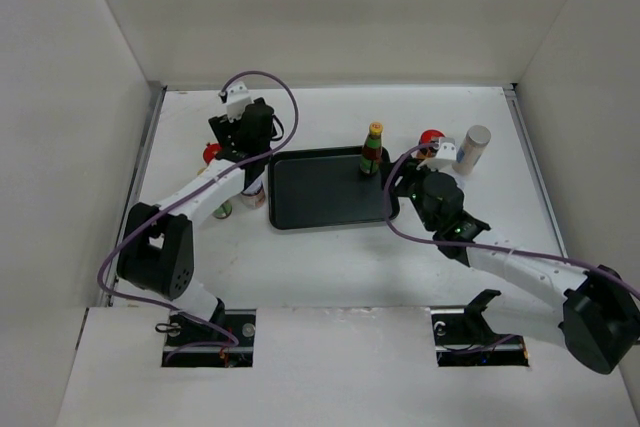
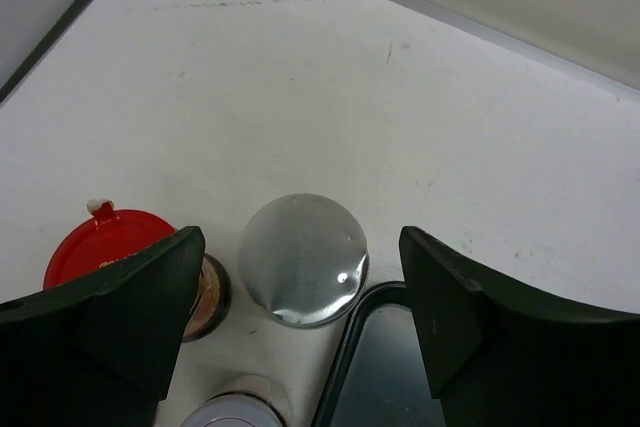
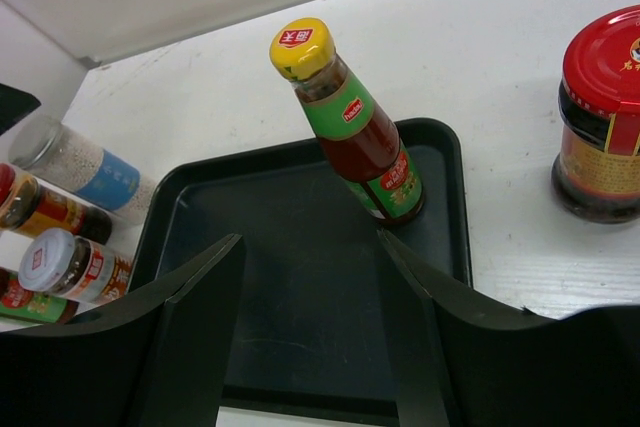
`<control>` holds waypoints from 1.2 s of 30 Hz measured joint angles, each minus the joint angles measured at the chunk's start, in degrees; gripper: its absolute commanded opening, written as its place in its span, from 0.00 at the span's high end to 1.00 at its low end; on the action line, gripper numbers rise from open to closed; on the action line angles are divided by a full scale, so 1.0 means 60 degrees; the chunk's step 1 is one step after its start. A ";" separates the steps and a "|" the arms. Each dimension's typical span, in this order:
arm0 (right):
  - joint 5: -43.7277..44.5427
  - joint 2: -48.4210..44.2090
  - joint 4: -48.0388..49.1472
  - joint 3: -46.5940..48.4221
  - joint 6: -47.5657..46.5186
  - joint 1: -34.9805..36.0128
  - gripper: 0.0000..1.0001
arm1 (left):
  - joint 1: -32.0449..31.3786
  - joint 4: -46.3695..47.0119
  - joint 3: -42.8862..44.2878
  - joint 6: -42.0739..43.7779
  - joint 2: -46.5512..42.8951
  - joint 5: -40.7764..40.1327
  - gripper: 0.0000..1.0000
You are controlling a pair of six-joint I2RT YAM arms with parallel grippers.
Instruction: Organize the condiment bottles
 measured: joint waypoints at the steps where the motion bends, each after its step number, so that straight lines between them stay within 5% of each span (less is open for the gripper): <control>1: 0.0000 0.0036 -0.0004 0.0000 0.0004 0.0000 0.39 | 0.0004 0.0076 0.0000 0.0011 0.0000 0.0000 0.22; 12: 0.0000 0.0047 0.0000 0.0000 0.0018 0.0000 0.38 | 0.0087 0.0153 0.0069 0.0015 0.0816 0.0291 0.30; 19: 0.0004 0.0047 0.0000 0.0000 0.0026 -0.0007 0.37 | 0.0109 0.0175 0.0080 0.0069 0.0816 0.0346 0.55; 36: 0.0208 -0.0240 0.0022 -0.0168 0.0222 -0.0197 0.07 | -0.2091 0.1515 0.0841 0.1585 -0.0481 0.0525 0.58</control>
